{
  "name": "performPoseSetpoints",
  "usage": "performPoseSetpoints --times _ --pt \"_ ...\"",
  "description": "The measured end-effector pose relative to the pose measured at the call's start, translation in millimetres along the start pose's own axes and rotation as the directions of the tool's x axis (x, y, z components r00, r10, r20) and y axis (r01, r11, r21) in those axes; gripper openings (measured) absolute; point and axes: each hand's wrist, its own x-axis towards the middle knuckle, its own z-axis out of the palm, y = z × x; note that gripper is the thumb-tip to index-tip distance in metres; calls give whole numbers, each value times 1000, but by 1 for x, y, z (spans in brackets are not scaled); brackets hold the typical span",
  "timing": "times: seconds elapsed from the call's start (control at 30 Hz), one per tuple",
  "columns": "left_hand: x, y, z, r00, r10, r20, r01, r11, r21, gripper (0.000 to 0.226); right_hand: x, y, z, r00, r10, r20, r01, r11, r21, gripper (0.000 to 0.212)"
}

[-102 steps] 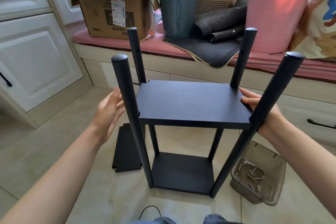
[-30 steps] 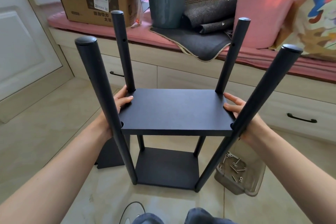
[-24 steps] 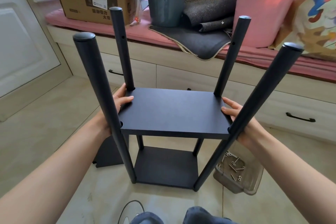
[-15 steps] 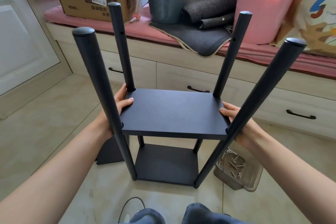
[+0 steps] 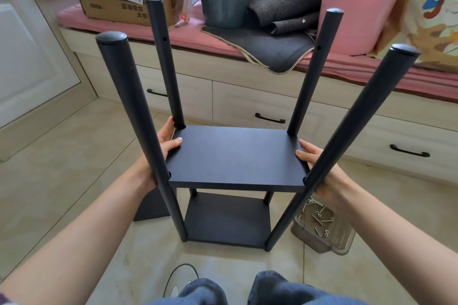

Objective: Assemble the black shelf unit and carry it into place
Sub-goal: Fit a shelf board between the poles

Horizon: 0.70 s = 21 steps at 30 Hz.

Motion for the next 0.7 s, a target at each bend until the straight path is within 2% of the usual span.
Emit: performPoseSetpoints --times 0.3,0.4,0.57,0.7 --pt "-1 -4 -5 998 -29 51 30 1000 -3 66 -3 3 1 1000 -2 17 2 1000 19 37" --pt "-5 -1 -5 996 -77 44 80 994 -71 54 -4 4 0 999 -10 40 9 999 33 36" --pt "-16 -3 -7 978 -209 14 209 965 -157 31 -4 10 0 999 13 41 -14 999 46 47" --pt "-24 -5 -6 958 -281 -57 263 939 -222 31 -3 12 3 1000 22 -6 -21 999 50 49"
